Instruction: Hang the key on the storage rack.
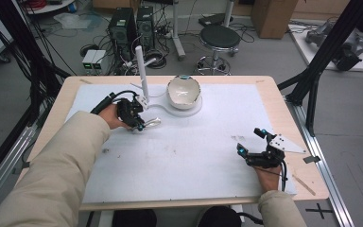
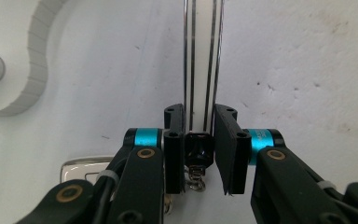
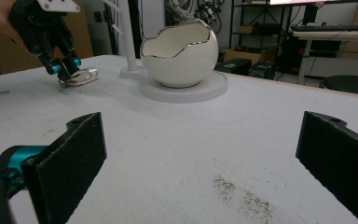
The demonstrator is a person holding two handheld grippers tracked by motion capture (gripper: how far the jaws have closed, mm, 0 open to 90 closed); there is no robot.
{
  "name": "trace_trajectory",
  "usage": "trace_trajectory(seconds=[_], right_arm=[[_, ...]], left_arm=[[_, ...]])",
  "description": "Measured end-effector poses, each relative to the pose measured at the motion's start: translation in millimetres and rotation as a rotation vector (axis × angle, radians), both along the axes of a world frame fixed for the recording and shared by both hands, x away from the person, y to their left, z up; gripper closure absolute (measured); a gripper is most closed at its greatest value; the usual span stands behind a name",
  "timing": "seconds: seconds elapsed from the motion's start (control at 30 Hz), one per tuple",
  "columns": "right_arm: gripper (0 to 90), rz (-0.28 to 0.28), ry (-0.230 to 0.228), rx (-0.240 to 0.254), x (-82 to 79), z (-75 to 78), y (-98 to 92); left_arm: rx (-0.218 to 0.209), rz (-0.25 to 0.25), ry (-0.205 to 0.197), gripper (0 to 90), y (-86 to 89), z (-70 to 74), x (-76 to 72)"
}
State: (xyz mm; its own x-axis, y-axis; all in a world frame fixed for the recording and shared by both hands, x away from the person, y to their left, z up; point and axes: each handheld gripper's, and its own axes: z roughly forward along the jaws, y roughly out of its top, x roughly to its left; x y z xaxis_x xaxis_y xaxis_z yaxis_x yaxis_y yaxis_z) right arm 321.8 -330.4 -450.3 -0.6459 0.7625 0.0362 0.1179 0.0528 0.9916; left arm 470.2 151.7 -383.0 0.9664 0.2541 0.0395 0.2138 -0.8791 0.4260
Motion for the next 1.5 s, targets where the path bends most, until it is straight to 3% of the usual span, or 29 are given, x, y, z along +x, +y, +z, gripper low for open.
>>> trace_trajectory(seconds=[0.03, 0.07, 0.17, 0.2, 0.23, 0.27, 0.4, 0.53, 0.63, 0.7, 0.93, 1.0, 1.1, 1.33, 1.47, 1.5], right_arm=[[0.7, 0.000, 0.007, 0.001, -0.5, 0.1, 0.5], [0.7, 0.000, 0.007, 0.001, -0.5, 0.1, 0.5], [0.7, 0.000, 0.007, 0.000, -0.6, 0.1, 1.0], [0.7, 0.001, 0.006, -0.001, -0.6, 0.0, 0.9], [0.7, 0.001, 0.005, -0.001, -0.5, 0.0, 1.0], [0.7, 0.000, 0.006, -0.001, -0.5, 0.1, 1.1], [0.7, 0.000, 0.004, -0.006, -0.4, 0.1, 0.9], [0.7, -0.002, 0.006, -0.007, -0.5, 0.2, 1.2], [0.7, -0.003, 0.005, -0.008, -0.5, 0.2, 1.4], [0.7, -0.002, 0.006, -0.009, -0.6, 0.3, 1.3], [0.7, -0.004, 0.003, -0.008, -0.4, 0.1, 1.6], [0.7, -0.003, 0.006, -0.009, -0.5, 0.2, 1.3], [0.7, -0.001, 0.007, -0.007, -0.4, 0.2, 1.3], [0.7, -0.002, 0.007, -0.007, -0.4, 0.2, 1.3], [0.7, -0.003, 0.008, -0.007, -0.5, 0.2, 1.3], [0.7, -0.003, 0.009, -0.008, -0.4, 0.2, 1.2]], left_arm=[[-0.041, 0.013, -0.005, 74.3, 3.0, 3.0, -0.7], [-0.041, 0.013, -0.005, 74.2, 3.0, 3.0, -0.7], [-0.106, 0.034, -0.016, 74.2, 7.9, 8.1, -2.2], [-0.135, 0.043, -0.021, 74.3, 10.0, 10.5, -2.6], [-0.202, 0.063, -0.029, 74.3, 14.8, 14.9, -3.5], [-0.202, 0.063, -0.029, 74.2, 14.8, 14.9, -3.5], [-0.315, 0.098, -0.047, 74.2, 24.9, 24.0, -4.6], [-0.347, 0.116, -0.065, 74.2, 30.5, 29.2, -6.0], [-0.405, 0.140, -0.064, 74.2, 35.0, 33.7, -5.1], [-0.420, 0.152, -0.067, 74.2, 36.1, 35.2, -4.9], [-0.529, 0.237, -0.036, 74.2, 48.3, 41.9, -0.4], [-0.543, 0.243, -0.038, 74.2, 50.2, 42.3, 0.6], [-0.596, 0.280, -0.038, 74.2, 55.6, 45.2, 2.9], [-0.608, 0.304, -0.026, 74.3, 55.0, 46.0, 7.6], [-0.636, 0.319, -0.034, 74.3, 54.8, 48.4, 10.3], [-0.646, 0.324, -0.019, 74.3, 55.9, 47.9, 11.6]])
